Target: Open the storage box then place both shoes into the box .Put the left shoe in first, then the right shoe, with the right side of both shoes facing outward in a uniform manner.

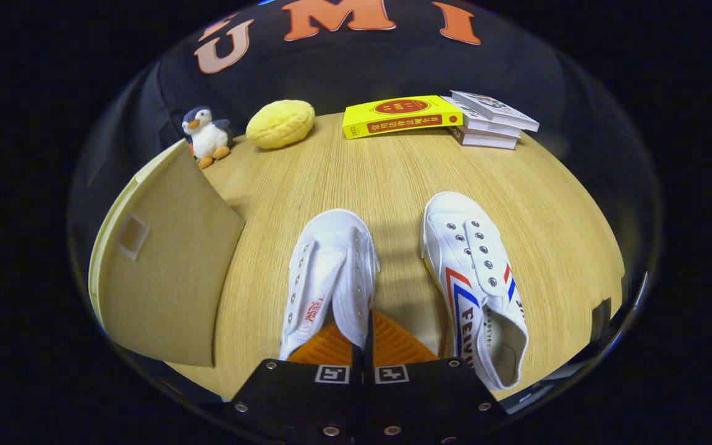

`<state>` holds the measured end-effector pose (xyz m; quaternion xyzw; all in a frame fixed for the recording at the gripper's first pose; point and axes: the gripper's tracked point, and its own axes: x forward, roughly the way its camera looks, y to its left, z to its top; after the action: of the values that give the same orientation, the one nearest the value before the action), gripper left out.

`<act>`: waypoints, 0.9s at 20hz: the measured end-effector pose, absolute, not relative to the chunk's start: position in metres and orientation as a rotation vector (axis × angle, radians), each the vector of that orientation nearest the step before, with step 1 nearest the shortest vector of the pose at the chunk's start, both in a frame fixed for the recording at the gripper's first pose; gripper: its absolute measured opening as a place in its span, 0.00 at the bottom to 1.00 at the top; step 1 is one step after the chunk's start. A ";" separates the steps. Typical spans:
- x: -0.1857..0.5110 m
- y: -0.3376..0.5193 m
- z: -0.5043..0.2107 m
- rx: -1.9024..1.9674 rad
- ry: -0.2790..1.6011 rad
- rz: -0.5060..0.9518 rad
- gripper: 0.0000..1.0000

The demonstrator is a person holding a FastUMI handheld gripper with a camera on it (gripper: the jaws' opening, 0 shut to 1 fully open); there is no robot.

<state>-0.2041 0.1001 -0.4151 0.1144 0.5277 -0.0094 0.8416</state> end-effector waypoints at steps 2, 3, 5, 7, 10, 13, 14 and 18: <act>-0.200 0.101 -0.407 0.258 1.097 -0.025 0.01; -0.199 0.102 -0.403 0.267 1.090 -0.029 0.00; -0.195 0.102 -0.395 0.276 1.071 -0.039 0.01; -0.191 0.104 -0.387 0.292 1.048 -0.043 0.01; -0.187 0.108 -0.377 0.298 1.020 -0.038 0.00; -0.180 0.110 -0.362 0.300 0.981 -0.031 0.00; -0.176 0.114 -0.355 0.311 0.973 -0.021 0.00; -0.152 0.117 -0.310 0.352 0.887 -0.015 0.00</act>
<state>-0.1518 0.1173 -0.3100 0.1695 0.4270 -0.0070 0.8882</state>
